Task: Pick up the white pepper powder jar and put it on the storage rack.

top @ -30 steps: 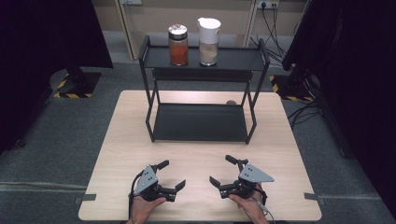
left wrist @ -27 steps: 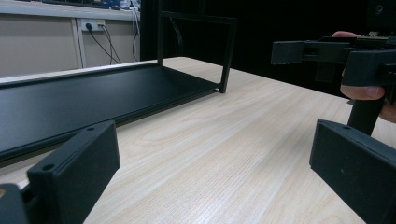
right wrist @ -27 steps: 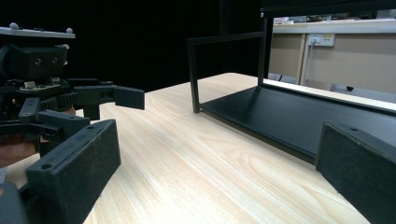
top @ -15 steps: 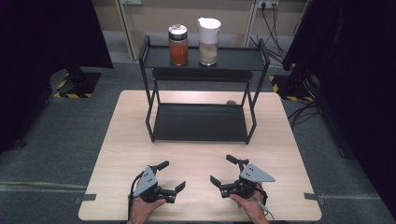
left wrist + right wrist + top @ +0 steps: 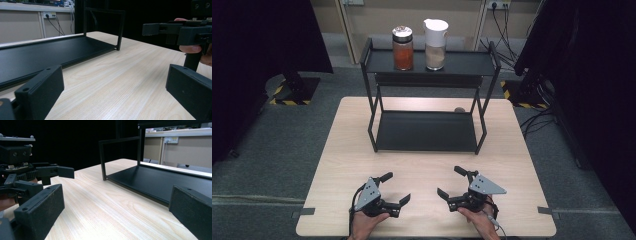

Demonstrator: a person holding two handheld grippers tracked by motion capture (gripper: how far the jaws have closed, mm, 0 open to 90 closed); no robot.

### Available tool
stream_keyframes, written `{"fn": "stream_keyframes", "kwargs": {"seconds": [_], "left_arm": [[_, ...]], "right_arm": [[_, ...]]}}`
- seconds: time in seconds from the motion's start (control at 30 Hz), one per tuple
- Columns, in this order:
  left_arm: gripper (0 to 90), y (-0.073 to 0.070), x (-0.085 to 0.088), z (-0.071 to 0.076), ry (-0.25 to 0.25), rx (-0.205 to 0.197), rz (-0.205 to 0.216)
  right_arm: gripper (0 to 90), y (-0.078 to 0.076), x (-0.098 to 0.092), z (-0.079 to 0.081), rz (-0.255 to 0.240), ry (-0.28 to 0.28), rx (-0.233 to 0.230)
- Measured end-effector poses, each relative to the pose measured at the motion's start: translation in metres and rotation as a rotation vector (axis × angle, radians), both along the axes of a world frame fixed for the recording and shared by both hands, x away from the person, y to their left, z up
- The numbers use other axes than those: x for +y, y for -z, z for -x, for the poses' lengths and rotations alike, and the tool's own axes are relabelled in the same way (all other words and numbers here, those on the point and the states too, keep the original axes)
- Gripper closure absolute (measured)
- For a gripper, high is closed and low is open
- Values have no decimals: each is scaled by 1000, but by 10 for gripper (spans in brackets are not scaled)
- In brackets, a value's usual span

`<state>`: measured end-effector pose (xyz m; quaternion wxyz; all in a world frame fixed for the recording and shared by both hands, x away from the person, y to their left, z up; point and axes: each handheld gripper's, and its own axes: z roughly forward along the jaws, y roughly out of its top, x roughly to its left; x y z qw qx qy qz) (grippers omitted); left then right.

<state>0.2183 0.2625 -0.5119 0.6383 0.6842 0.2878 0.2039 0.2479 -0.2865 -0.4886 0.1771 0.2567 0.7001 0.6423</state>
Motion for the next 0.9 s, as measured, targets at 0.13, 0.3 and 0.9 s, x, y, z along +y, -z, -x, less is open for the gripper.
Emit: {"fn": "stream_keyframes", "kwargs": {"seconds": [0.13,0.3,0.9], "left_arm": [[8,0,0,0,0,0,0],[8,0,0,0,0,0,-1],[8,0,0,0,0,-1,-2]], "right_arm": [[3,0,0,0,0,0,1],[3,0,0,0,2,-2,3],[3,1,0,-1,-3,1,7]]}}
